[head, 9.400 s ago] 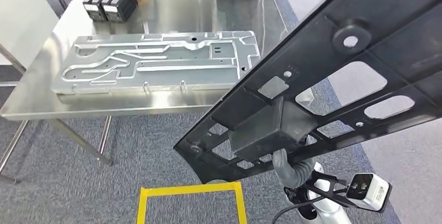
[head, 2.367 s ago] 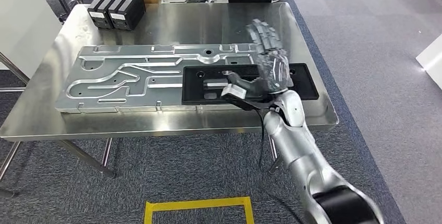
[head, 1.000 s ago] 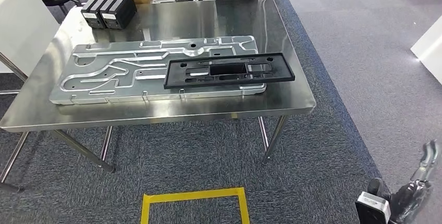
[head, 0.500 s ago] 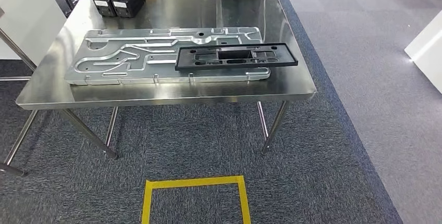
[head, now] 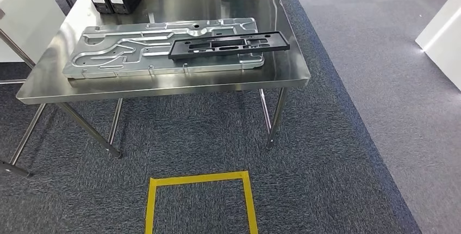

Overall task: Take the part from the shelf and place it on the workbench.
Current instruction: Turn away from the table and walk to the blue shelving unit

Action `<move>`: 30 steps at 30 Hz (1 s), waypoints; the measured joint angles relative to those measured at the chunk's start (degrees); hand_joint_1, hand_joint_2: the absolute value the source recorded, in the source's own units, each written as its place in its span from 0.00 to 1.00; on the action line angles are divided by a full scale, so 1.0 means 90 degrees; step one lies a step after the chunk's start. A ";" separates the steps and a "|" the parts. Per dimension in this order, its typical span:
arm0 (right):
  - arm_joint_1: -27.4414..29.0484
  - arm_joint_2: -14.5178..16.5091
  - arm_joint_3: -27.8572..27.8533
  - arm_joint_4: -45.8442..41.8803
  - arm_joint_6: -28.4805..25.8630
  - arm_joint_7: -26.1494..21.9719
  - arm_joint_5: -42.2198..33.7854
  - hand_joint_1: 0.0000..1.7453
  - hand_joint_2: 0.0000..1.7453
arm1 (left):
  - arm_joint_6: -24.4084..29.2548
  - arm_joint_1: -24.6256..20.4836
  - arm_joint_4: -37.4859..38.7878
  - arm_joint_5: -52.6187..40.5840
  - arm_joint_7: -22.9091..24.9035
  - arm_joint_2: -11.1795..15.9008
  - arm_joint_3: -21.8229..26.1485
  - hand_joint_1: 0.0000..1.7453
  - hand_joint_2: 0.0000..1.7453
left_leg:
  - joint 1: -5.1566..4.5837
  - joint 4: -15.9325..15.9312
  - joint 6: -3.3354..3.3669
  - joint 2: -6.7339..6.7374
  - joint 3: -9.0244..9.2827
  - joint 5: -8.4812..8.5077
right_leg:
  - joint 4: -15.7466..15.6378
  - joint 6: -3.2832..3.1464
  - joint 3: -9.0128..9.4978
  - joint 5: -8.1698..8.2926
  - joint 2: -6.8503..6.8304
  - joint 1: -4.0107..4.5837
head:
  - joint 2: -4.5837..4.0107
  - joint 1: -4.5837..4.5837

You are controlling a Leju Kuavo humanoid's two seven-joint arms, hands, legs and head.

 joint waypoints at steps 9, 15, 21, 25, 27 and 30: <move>-0.0014 -0.0013 -0.0120 0.0104 0.0206 0.0091 -0.0157 0.00 0.00 | -0.0001 -0.0090 0.0000 -0.0002 -0.0027 -0.0022 -0.0067 0.00 0.00 | -0.0092 -0.1623 0.0219 -0.0023 0.1566 0.0277 | 0.0248 0.0196 -0.0709 0.0531 -0.0002 0.0046 | 0.0000 0.0001; -0.0004 -0.0049 -0.0184 0.0143 0.0208 0.0103 -0.0171 0.00 0.00 | -0.0001 -0.0078 -0.0002 0.0004 -0.0025 -0.0063 -0.0071 0.00 0.00 | -0.0091 -0.1641 0.0426 0.0033 0.1044 0.0769 | 0.1595 0.0343 -0.1146 -0.0702 0.0052 -0.0003 | 0.0000 0.0002; -0.0038 -0.0064 -0.0188 0.0160 0.0206 0.0103 -0.0171 0.00 0.00 | -0.0001 -0.0081 -0.0004 0.0011 -0.0027 -0.0075 -0.0071 0.00 0.00 | -0.0137 -0.1469 0.0352 0.0039 0.0407 0.1182 | 0.0655 0.0267 0.0196 -0.0292 0.0051 0.0020 | 0.0000 0.0001; -0.0067 -0.0077 -0.0191 0.0166 0.0205 0.0099 -0.0171 0.00 0.00 | 0.0001 -0.0079 -0.0005 0.0013 -0.0026 -0.0079 -0.0071 0.00 0.00 | -0.0129 -0.1438 0.0219 0.0052 0.0286 0.1393 | -0.0173 0.0113 0.0619 -0.0412 0.0043 0.0063 | 0.0000 0.0000; -0.0065 -0.0078 -0.0192 0.0169 0.0206 0.0102 -0.0171 0.00 0.00 | 0.0001 -0.0063 -0.0005 0.0013 -0.0025 -0.0079 -0.0071 0.00 0.00 | -0.0105 -0.1232 0.0151 0.0021 0.0175 0.1092 | -0.0186 0.0010 0.0479 -0.0258 0.0013 0.0044 | 0.0000 0.0000; -0.0064 -0.0084 -0.0194 0.0171 0.0207 0.0104 -0.0173 0.00 0.00 | -0.0005 -0.0046 -0.0007 0.0004 -0.0025 -0.0086 -0.0072 0.00 0.00 | -0.0071 -0.0119 0.0074 -0.0006 -0.0105 0.0125 | -0.0159 -0.0040 0.0151 -0.0004 -0.0009 0.0049 | 0.0000 0.0000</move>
